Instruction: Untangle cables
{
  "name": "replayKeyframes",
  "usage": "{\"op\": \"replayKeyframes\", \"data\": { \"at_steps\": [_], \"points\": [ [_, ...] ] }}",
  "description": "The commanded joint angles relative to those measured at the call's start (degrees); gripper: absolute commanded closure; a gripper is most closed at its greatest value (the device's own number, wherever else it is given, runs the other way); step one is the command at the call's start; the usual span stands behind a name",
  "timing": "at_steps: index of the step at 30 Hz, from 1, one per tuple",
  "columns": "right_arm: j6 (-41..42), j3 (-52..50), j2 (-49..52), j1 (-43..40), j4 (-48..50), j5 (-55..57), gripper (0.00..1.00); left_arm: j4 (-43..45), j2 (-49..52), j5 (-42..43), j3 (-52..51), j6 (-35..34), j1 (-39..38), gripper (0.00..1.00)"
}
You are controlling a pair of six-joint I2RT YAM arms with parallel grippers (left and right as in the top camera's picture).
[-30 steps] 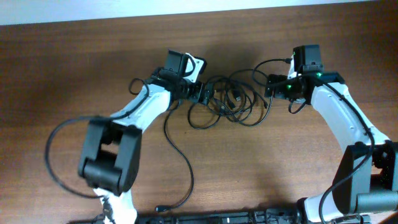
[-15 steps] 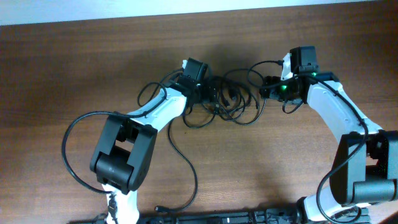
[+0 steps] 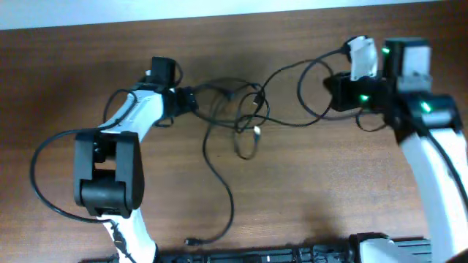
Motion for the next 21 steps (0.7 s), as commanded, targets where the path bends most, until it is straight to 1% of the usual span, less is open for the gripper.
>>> {"op": "replayKeyframes", "data": {
  "at_steps": [1, 2, 3, 4, 5, 6, 7, 8, 10, 11, 12, 13, 14, 15, 16, 17, 18, 19, 20, 21],
  "points": [
    [0.81, 1.79, -7.85, -0.79, 1.4, 18.91, 0.96, -4.76, -0.92, -3.58, 0.22, -0.68, 6.88, 0.0],
    [5.09, 1.79, -9.79, -1.88, 1.18, 28.41, 0.96, -6.54, -1.16, -4.2, 0.22, -0.68, 9.16, 0.01],
    [6.97, 1.79, -11.04, -3.32, 1.01, 31.8, 0.96, -7.54, -1.53, -4.52, 0.22, -0.7, 10.97, 0.01],
    [6.91, 1.79, -11.74, -4.68, 0.55, 27.04, 0.96, -8.48, -3.19, -4.37, 0.22, -0.72, 14.32, 0.0],
    [5.79, 1.75, -10.99, -4.46, 0.2, 18.88, 0.96, -8.46, -4.94, -2.38, 0.22, -0.72, 15.8, 0.01],
    [2.23, 1.73, -9.38, -4.46, 0.02, 8.22, 0.96, -8.41, -6.86, 0.9, 0.22, -0.68, 16.22, 0.01],
    [-1.75, 1.73, -6.34, -4.46, 0.0, -4.46, 0.96, -7.43, -9.51, 7.08, 0.22, 2.64, 15.63, 0.01],
    [-2.84, 1.73, -4.68, -4.46, -0.02, -8.94, 0.96, -6.51, -10.58, 12.17, 0.22, 6.71, 15.02, 0.01],
    [-5.2, 1.73, 1.09, -4.39, -0.52, -19.45, 0.96, -3.39, -13.16, 42.47, 0.22, 31.78, 10.6, 0.01],
    [-5.18, 1.73, 2.89, -3.89, 0.15, -23.52, 0.96, -3.21, -13.14, 47.43, 0.2, 36.13, 8.94, 0.01],
    [-5.11, 1.75, 4.7, -2.1, 2.86, -26.69, 0.96, -2.89, -13.14, 47.32, 0.2, 37.07, 6.51, 0.01],
    [-4.57, 1.75, 5.2, -0.31, 6.47, -28.24, 0.96, -2.36, -13.14, 47.15, 0.2, 37.07, 5.68, 0.01],
    [-1.16, 1.79, 5.2, 2.08, 11.85, -28.26, 0.96, -2.14, -13.14, 47.21, 0.2, 37.05, 5.49, 0.01],
    [3.87, 1.81, 5.2, 4.33, 18.88, -27.67, 0.96, -2.12, -13.14, 49.0, 0.2, 37.09, 5.53, 0.01],
    [7.37, 1.81, 5.2, 5.95, 24.13, -26.23, 0.96, -1.75, -13.14, 53.13, 0.2, 37.77, 5.53, 0.01],
    [10.01, 1.9, 5.18, 7.13, 27.93, -19.52, 0.96, -0.55, -13.14, 59.58, 0.2, 38.71, 4.35, 0.01],
    [9.97, 2.01, 5.16, 6.88, 27.47, -15.69, 0.96, -0.15, -13.07, 56.19, 0.2, 33.22, 2.58, 0.01],
    [9.97, 2.01, 5.09, 6.29, 26.6, -15.61, 0.96, -0.2, -13.0, 52.72, 0.2, 27.65, 0.72, 0.01],
    [9.92, 2.01, 5.09, 5.84, 24.44, -15.52, 0.96, 0.07, -12.63, 51.6, 0.2, 25.57, -2.36, 0.01],
    [9.68, 2.01, 5.09, 5.42, 22.16, -15.02, 0.96, 1.42, -12.24, 50.62, 0.13, 25.64, -6.21, 0.01]
  ]
}}
